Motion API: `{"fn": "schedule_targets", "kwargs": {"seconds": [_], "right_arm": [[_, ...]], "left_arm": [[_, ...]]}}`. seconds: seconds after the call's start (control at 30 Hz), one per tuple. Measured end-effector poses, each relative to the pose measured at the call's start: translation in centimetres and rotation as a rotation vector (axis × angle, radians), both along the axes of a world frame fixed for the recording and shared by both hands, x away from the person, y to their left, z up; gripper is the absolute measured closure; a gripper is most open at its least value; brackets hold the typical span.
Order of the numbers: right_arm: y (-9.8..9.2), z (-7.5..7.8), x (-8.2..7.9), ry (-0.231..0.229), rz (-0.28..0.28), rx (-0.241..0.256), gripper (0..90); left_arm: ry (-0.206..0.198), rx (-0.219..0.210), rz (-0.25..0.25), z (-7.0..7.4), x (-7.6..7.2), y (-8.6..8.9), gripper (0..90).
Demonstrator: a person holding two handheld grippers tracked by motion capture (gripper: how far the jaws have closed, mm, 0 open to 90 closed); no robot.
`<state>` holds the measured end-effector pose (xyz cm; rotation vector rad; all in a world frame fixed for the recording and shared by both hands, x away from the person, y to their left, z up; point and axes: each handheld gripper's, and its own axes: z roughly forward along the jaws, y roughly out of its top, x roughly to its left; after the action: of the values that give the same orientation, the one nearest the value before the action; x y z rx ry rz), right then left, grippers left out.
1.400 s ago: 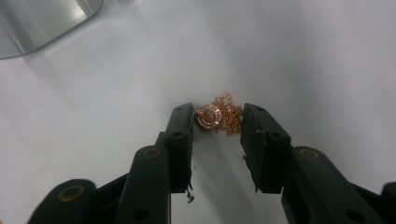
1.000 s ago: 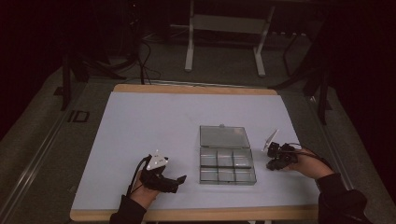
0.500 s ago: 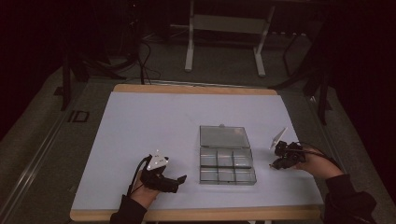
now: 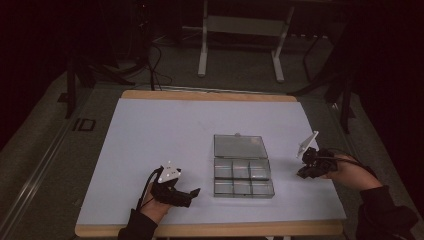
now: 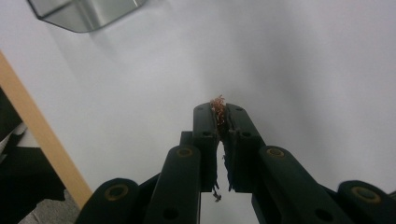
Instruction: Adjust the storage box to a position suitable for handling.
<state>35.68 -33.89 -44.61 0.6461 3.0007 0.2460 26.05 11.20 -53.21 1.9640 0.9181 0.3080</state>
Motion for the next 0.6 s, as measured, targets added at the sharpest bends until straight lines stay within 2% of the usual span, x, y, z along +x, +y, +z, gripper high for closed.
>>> {"fn": "schedule_targets", "kwargs": {"seconds": [0.1, 0.33, 0.6], "right_arm": [[0.1, 0.7, -0.1, -0.007, 0.011, 0.002, 83.7], [0.8, 2.3, -0.2, -0.031, 0.043, 0.009, 83.7], [2.4, 3.8, -0.5, -0.063, 0.105, 0.009, 83.8]], "left_arm": [[-0.001, -0.009, -0.001, 0.1, 0.0, 0.0, 2.6], [-0.004, -0.002, -0.007, 0.0, 0.0, -0.1, 2.5], [-0.007, -0.004, -0.001, -0.1, -0.1, 0.0, 2.6]]}}
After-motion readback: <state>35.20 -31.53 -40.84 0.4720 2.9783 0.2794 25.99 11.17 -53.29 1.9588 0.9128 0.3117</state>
